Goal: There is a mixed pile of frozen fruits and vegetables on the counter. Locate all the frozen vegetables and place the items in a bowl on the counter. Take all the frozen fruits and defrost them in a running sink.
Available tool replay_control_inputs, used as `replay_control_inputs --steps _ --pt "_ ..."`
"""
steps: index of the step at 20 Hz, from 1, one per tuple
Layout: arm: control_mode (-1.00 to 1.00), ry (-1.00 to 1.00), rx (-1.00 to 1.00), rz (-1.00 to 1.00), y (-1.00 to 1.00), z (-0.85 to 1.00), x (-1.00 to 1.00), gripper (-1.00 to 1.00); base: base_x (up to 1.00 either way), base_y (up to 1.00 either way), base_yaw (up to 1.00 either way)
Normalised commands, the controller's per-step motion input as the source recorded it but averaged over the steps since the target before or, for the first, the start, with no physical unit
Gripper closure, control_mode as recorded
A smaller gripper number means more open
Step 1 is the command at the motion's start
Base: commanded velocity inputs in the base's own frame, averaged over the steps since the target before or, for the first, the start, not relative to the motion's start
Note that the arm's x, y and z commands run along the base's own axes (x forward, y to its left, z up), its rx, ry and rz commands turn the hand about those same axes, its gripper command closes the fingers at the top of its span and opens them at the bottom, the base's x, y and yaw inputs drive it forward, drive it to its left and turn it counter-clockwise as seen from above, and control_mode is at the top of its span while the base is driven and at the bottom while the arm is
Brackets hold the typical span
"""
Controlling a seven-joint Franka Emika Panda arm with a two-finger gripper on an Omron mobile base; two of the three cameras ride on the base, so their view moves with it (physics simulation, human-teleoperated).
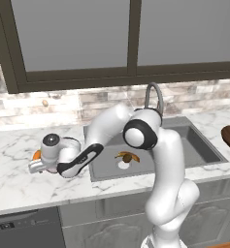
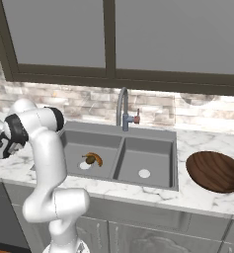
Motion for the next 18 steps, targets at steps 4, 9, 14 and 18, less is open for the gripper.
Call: replay_control_inputs --steps 4,9,14,18 --pt "-1.0 0.0 -0.06 -0.01 0.0 -0.11 0.0 1.0 0.0 0.0 0.0" --pt "-1.0 -0.01 -0.02 -0.01 -0.02 0.09 0.0 1.0 0.0 0.0 0.0" --pt "-1.0 -0.05 0.0 -0.04 -0.21 0.5 -0.08 1.0 0.0 0.0 0.0" --pt "-1.0 -0.09 0.0 -0.03 -0.25 0.63 -0.22 1.0 0.0 0.0 0.0"
